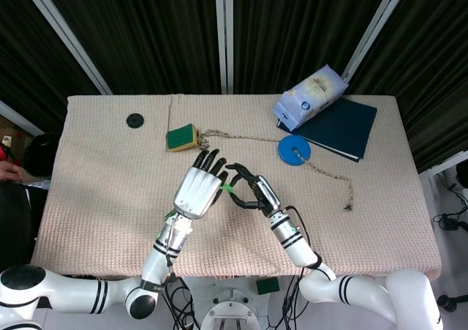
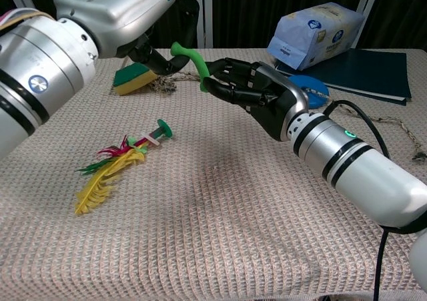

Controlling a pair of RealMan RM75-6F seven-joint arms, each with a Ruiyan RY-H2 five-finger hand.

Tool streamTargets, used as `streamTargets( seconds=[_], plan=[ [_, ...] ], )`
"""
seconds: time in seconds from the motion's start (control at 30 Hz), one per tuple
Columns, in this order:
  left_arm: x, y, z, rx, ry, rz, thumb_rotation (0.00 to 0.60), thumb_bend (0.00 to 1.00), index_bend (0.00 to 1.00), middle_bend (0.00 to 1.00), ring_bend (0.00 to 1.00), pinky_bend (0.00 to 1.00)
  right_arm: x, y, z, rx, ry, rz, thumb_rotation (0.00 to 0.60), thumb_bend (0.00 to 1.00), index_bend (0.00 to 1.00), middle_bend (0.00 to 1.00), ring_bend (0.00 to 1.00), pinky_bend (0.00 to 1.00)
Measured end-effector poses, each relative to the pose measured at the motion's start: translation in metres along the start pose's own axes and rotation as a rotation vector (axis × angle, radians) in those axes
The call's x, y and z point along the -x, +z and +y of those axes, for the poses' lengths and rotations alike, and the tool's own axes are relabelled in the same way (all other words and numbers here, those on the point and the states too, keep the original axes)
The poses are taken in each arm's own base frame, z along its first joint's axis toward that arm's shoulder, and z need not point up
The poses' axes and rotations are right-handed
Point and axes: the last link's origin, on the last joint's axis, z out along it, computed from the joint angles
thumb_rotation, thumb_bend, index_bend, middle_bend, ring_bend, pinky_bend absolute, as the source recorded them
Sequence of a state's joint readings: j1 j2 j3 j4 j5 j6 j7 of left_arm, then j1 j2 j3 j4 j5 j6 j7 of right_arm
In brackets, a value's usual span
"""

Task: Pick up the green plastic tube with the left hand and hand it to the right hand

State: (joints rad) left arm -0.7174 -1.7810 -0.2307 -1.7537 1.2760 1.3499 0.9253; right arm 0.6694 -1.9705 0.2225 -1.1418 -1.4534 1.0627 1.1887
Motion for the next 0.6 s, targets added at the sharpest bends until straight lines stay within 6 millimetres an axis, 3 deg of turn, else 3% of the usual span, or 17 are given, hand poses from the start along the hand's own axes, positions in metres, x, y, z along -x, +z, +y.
streamTargets(
  seconds=[0.6],
  plan=[
    [0.0007, -0.0006, -0.0008, -0.005, -0.004, -0.001, 0.600, 0.40, 0.61, 0.31, 0.15, 0.21, 0.0002, -0.0001, 0.0007, 0.005, -0.008, 0.007, 0.600, 0.39, 0.57, 0.18, 0.00, 0.00]
  ],
)
